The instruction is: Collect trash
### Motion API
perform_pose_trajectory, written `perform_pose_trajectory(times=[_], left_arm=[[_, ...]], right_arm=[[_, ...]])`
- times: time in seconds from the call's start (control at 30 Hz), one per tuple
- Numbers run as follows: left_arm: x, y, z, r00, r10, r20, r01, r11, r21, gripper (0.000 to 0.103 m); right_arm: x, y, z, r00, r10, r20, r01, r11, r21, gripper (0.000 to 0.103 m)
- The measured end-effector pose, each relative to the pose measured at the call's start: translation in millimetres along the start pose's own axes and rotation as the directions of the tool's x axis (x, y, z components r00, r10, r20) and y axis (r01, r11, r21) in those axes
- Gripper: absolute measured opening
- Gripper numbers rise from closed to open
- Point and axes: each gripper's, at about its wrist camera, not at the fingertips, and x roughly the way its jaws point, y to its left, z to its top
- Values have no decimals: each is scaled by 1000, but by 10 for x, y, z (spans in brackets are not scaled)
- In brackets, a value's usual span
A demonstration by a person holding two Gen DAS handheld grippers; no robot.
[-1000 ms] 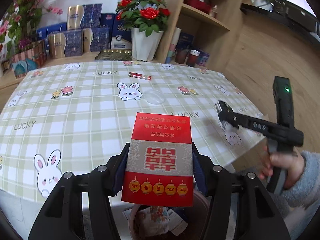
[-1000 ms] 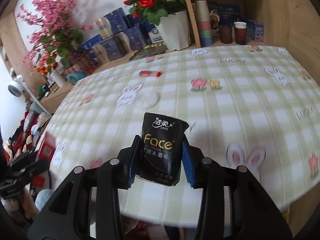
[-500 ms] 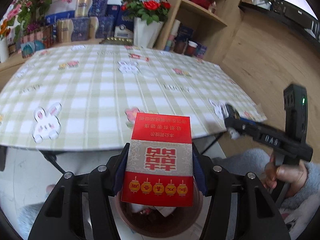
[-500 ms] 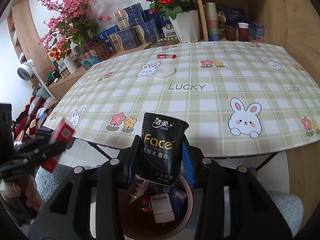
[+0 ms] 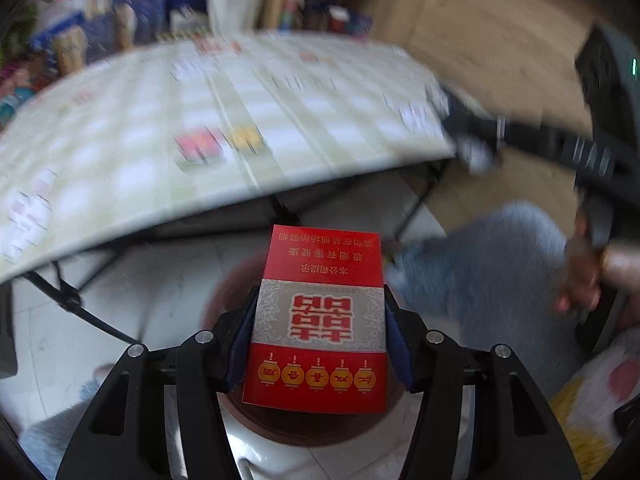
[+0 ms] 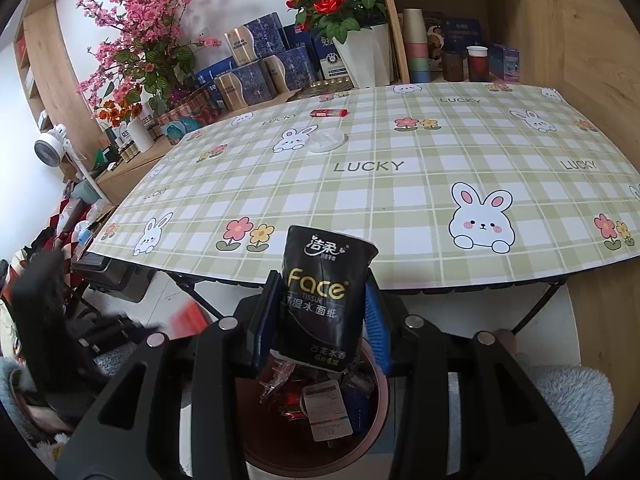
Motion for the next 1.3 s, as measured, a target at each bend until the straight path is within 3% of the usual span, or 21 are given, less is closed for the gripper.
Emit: perform_pose_trajectory(times=[0.17,0.6,0.67,0.73,0.9,1.0,1.13,1.27,1.3], left_arm=[[255,-98,-5,996,-28,-85,33,998,58,55],[517,0,10,982,-80,-168,82,997,8,55],[497,11,16,982,-88,-164,89,996,2,61],[481,-1,22,984,-90,-154,91,996,-5,75],[264,43,69,996,-75,-56,73,997,-32,88],[-11,88,122,997,14,72,-9,998,-60,95],[-439,251,149,958,132,256,-92,983,-161,97],[-697,487,119,913,231,337,-132,947,-293,97],[-783,588,100,895,265,359,-135,928,-348,97]], right_arm=[[32,-71,-45,1000,6,10,-6,1000,18,42],[69,-126,-93,1000,9,6,-9,1000,25,42],[78,-122,-104,1000,12,5,-12,1000,23,42],[87,-119,-109,1000,14,3,-14,1000,20,42],[95,-106,-115,1000,20,-6,-20,1000,15,42],[110,-101,-123,1000,19,-15,-19,1000,12,42],[175,-57,-160,999,24,-46,-24,1000,-7,43],[269,35,-211,996,26,-83,-30,998,-48,43],[296,58,-227,995,24,-94,-30,998,-59,44]])
